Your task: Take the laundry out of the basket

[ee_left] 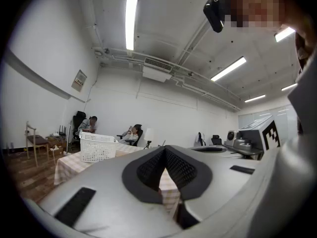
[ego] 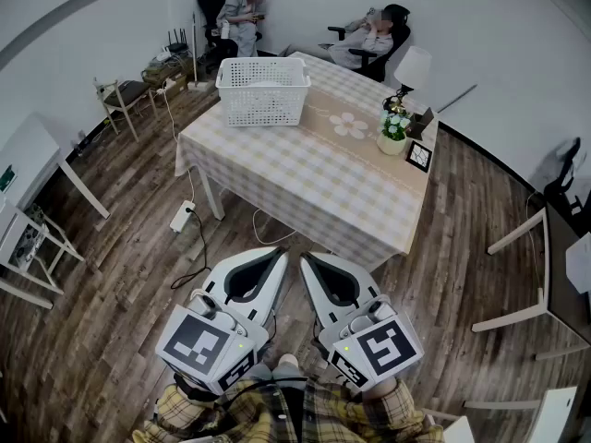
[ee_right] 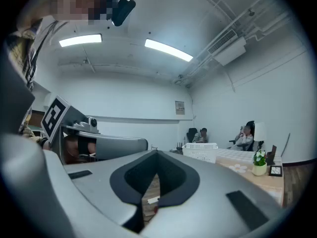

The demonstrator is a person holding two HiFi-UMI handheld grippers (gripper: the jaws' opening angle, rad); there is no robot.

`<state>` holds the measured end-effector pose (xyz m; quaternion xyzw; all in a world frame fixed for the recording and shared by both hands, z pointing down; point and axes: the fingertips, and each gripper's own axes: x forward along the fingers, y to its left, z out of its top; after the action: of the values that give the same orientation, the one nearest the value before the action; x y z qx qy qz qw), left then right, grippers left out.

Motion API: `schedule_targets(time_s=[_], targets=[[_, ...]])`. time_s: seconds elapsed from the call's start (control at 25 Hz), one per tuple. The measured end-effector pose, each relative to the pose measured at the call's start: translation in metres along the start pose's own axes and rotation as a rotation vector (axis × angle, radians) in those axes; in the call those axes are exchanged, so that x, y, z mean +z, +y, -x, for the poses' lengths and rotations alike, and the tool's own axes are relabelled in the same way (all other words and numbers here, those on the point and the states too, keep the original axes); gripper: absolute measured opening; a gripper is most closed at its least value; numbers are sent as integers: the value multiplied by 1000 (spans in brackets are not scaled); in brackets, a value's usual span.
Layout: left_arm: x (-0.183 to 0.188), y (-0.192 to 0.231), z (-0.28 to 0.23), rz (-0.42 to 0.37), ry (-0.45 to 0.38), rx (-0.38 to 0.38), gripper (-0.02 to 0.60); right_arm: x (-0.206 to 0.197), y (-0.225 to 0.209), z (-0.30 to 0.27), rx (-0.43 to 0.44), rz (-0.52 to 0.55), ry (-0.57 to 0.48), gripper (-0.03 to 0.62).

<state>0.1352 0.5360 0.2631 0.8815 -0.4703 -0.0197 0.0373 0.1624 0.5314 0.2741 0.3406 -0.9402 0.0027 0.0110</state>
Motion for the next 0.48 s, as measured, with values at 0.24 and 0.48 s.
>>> schedule_targets(time_s=[0.24, 0.48], targets=[[0, -7, -1, 4, 3, 8, 11, 1, 0, 8, 2, -3, 1, 5], [-3, -16, -4, 11, -4, 16, 11, -1, -7, 23, -9, 4, 3, 5]])
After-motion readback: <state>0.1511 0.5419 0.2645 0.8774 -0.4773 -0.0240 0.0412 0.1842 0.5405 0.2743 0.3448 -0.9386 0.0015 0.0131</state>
